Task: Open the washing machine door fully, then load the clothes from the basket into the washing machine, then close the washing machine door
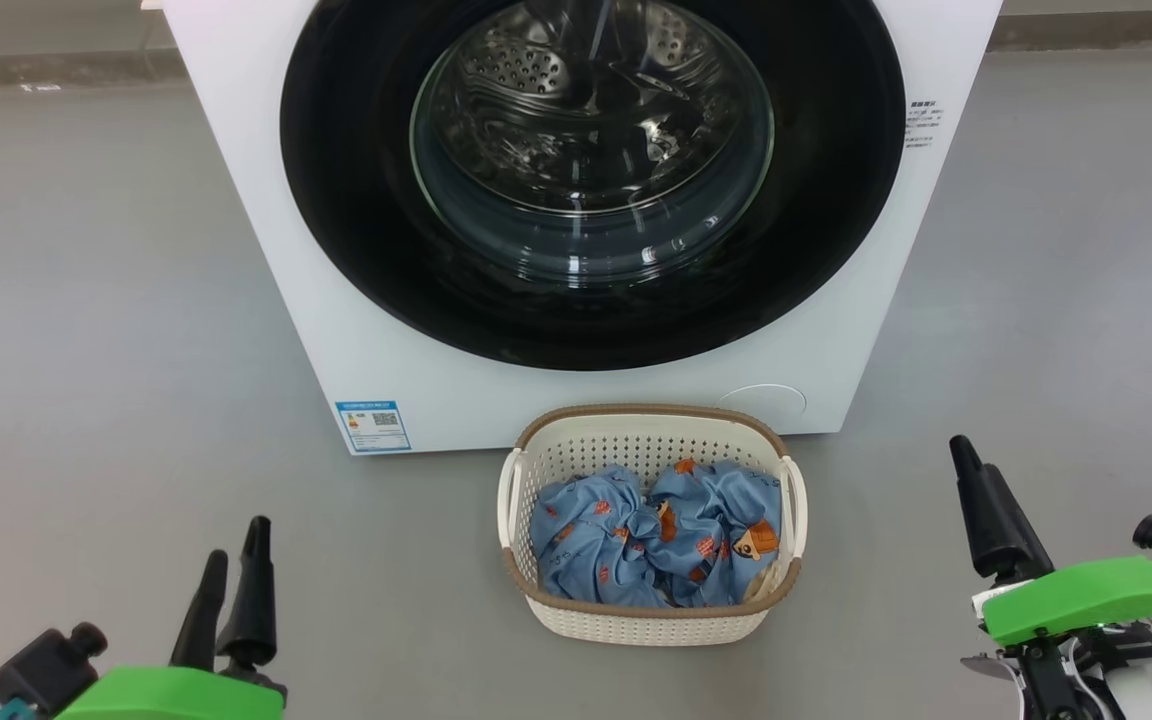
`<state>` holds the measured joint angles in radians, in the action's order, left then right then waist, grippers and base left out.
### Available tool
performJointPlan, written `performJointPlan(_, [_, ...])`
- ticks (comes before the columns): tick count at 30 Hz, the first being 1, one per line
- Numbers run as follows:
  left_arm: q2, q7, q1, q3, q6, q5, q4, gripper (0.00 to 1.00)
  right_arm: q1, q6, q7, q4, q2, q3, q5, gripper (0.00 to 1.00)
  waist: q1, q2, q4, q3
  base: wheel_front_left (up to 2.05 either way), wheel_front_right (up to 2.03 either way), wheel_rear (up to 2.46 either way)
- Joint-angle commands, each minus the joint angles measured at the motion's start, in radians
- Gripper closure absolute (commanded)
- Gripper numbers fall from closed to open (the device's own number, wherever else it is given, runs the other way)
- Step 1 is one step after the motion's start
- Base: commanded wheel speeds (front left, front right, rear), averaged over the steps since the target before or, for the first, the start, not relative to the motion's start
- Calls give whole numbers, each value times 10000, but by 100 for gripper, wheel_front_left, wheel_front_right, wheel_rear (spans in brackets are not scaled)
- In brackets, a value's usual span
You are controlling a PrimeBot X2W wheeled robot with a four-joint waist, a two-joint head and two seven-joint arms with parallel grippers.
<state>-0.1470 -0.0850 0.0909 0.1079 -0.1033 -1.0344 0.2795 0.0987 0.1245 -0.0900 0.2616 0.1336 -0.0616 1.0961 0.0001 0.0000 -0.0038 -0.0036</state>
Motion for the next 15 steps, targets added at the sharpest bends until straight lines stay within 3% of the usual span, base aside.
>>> performJointPlan(1, [-256, -164, 533, -119, 63, 335, -171, 0, 512, 35, -135, -190, 221, -165, -407, 0, 0, 0, 8, 2, 0, 0, 0])
performJointPlan(15, [-300, -584, 633, -131, 91, 2022, -103, 0, 779, 42, -550, 175, 204, -243, -2668, 0, 0, 0, -41, 21, 0, 0, 0])
